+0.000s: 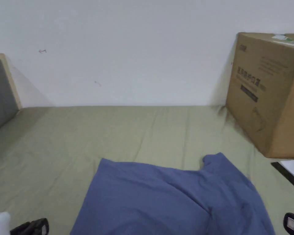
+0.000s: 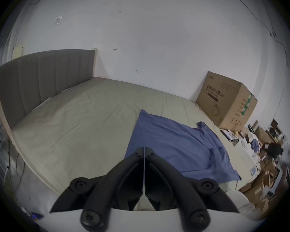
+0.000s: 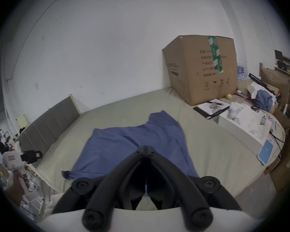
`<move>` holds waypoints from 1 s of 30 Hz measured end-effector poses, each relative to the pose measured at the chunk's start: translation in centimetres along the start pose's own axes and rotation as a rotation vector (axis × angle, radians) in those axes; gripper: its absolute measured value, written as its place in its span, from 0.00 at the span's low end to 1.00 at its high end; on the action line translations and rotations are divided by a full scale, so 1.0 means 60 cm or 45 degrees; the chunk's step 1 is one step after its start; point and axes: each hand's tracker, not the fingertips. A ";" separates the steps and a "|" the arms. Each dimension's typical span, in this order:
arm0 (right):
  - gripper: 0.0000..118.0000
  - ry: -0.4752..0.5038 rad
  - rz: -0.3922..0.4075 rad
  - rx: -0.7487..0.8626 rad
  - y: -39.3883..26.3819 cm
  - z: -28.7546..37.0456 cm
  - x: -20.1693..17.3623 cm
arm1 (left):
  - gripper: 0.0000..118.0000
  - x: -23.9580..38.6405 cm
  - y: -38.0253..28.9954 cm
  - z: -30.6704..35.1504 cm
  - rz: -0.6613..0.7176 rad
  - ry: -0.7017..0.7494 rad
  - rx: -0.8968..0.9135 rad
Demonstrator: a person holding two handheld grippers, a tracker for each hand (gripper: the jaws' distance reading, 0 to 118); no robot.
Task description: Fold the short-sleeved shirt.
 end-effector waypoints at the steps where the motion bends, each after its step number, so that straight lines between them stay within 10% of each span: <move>1: 0.00 0.023 -0.005 -0.024 0.003 -0.004 -0.004 | 0.01 -0.008 0.009 -0.008 -0.040 0.044 -0.068; 6: 0.00 0.040 -0.017 -0.120 0.001 -0.034 -0.018 | 0.01 -0.082 0.014 -0.129 0.089 -0.002 -0.875; 9: 0.00 0.032 -0.037 -0.200 -0.012 -0.050 -0.017 | 0.08 -0.101 -0.015 -0.173 0.119 0.022 -0.815; 12: 0.00 0.021 -0.047 -0.245 -0.021 -0.060 -0.013 | 1.00 -0.094 -0.030 -0.193 0.067 0.037 -0.720; 19: 0.00 0.003 -0.115 -0.314 -0.032 -0.077 0.000 | 0.96 -0.083 -0.070 -0.251 -0.061 0.098 -0.799; 20: 0.00 0.002 -0.125 -0.315 -0.033 -0.078 0.002 | 0.84 -0.082 -0.074 -0.247 -0.083 0.090 -0.775; 22: 0.00 0.005 -0.147 -0.317 -0.036 -0.079 0.008 | 0.14 -0.073 -0.082 -0.240 -0.175 0.135 -0.679; 23: 0.00 0.004 -0.156 -0.319 -0.037 -0.080 0.012 | 0.01 -0.072 -0.086 -0.232 -0.168 0.104 -0.633; 30: 0.00 -0.004 -0.194 -0.319 -0.045 -0.088 0.093 | 0.01 -0.053 -0.093 -0.160 -0.118 0.014 -0.364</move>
